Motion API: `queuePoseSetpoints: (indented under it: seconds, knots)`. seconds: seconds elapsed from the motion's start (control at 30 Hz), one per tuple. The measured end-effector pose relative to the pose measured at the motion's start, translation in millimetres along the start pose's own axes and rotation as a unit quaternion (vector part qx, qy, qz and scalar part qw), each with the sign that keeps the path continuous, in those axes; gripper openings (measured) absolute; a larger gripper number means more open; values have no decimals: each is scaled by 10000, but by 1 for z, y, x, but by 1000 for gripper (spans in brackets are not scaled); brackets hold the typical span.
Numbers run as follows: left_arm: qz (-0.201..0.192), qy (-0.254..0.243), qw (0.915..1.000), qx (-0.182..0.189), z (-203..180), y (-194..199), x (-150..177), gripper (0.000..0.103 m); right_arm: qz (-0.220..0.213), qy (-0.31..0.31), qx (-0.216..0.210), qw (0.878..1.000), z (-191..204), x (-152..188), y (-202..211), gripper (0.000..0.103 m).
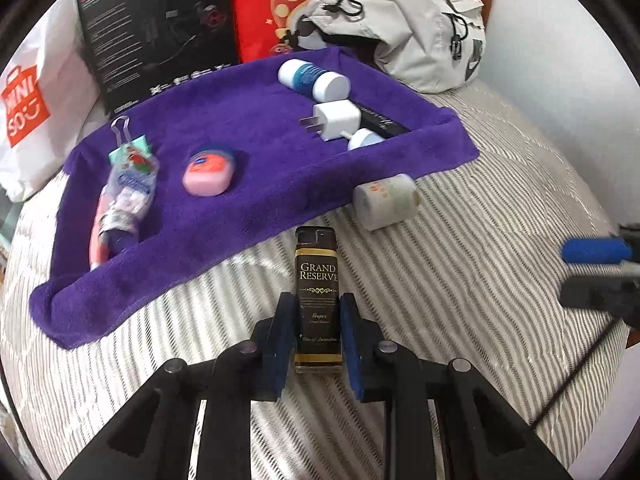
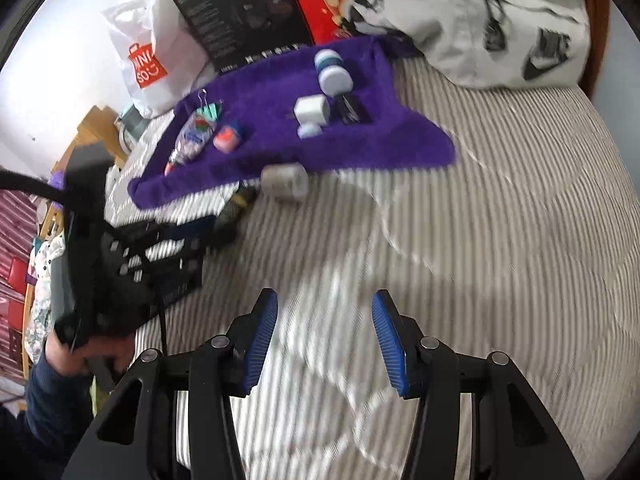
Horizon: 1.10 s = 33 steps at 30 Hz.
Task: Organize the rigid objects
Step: 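Grasp the Grand Reserve bottle with the left tool while the right tool grasps the white pill jar, then place the Grand Reserve bottle on the towel with the left tool while the right places the pill jar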
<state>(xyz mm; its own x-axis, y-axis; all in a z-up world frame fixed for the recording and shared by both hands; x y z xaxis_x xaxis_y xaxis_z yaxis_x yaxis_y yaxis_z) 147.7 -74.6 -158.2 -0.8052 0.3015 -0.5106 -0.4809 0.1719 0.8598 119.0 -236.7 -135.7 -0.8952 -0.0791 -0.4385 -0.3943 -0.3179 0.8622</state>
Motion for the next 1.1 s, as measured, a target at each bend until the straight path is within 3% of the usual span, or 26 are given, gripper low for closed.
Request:
queuePoseSetpoints:
  seconds: [0.2,0.4,0.57,0.7,0.93,1.1]
  knots:
    - [72,269,9995,-139,30,14,18,22,-536,317,192,9979,29,-36,-28,49]
    - [126,472,9985,-231,49,24,32,22,-601,307,548,9962,47,-58,-68,49]
    - [94,510,9984,-211,51,26,36,22,-725,164,688,9949,53,-62,-86,48]
    - [145,439,9987,-213,51,26,34,22,-836,241,982,9914,55,-63,-92,31]
    - [114,529,9985,-116,54,29,36,22,-630,383,690,9949,38,-51,-76,31]
    - [59,583,9982,-128,57,31,40,22,-393,533,852,9942,15,-29,-62,31]
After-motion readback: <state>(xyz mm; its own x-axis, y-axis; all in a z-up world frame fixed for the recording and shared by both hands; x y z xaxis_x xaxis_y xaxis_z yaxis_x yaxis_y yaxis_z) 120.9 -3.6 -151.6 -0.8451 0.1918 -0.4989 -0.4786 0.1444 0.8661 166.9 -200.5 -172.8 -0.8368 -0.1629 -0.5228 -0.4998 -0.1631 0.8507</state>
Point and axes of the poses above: each gripper's, at about its wrist camera, not at the fingertips, and y roughly against the way its jaws point, z to its left, x to its underside, the point moved 4 cm from there along -y, roughly the way its jaws point, and after that the axes turned 3 degrees about x, right-handed, at the moved point
